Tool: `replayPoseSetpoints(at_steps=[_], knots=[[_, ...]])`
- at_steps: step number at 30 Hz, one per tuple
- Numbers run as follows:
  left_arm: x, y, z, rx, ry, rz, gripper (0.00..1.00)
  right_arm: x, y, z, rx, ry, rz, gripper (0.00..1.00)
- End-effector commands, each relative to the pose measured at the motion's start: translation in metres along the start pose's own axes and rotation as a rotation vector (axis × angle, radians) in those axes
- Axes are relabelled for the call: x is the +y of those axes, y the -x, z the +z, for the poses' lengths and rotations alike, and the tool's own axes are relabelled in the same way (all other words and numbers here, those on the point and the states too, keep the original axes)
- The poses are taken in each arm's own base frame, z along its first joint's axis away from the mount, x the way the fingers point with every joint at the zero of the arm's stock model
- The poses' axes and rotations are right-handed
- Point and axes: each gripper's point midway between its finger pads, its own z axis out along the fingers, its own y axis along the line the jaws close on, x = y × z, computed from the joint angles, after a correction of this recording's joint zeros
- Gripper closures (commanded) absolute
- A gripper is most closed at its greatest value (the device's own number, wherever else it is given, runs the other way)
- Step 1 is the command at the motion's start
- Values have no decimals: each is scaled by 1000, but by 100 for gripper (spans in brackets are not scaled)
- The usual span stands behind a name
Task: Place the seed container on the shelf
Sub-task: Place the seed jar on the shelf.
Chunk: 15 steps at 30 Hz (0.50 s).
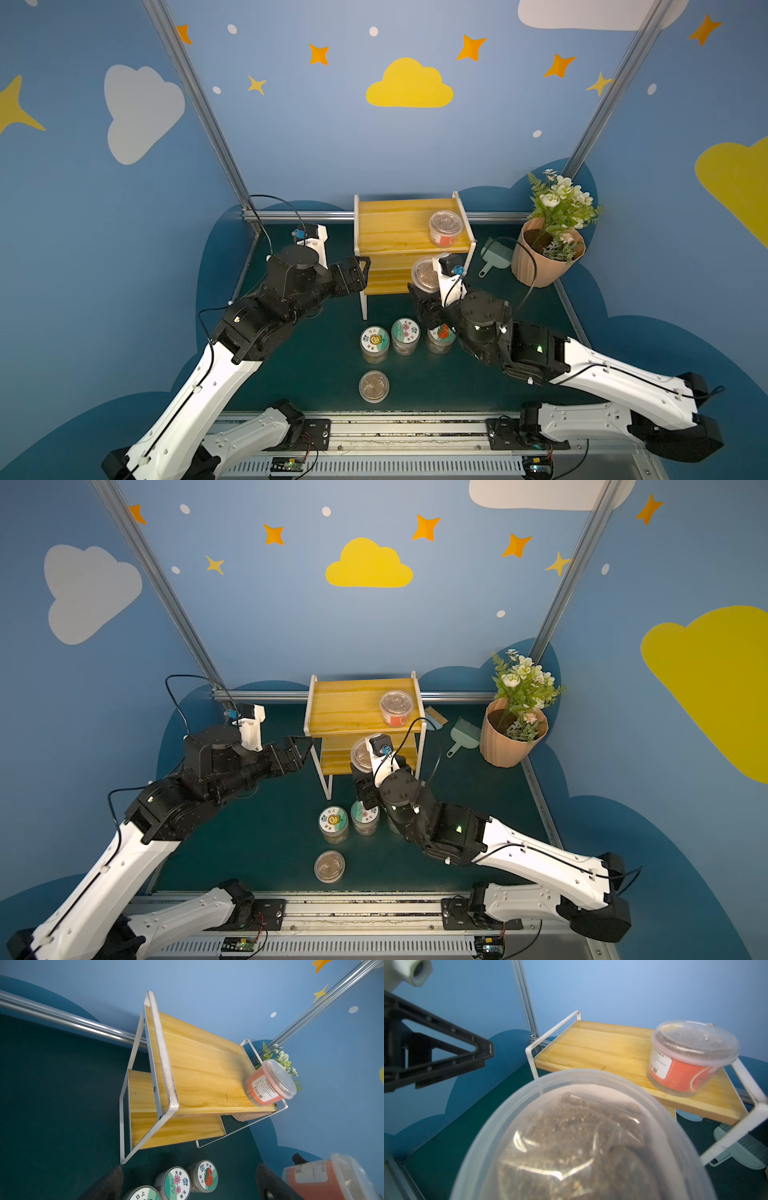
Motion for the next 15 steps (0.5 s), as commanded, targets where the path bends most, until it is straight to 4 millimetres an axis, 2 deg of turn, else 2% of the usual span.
replayPoseSetpoints(at_steps=[1, 10, 15], knots=[[3, -3, 0, 39, -19, -4, 0, -1, 9, 13, 49, 30, 25, 49], [9, -6, 14, 66, -17, -30, 0, -11, 31, 65, 62, 15, 81, 49], [9, -10, 21, 79, -36, -33, 0, -13, 38, 86, 65, 1, 103, 49]])
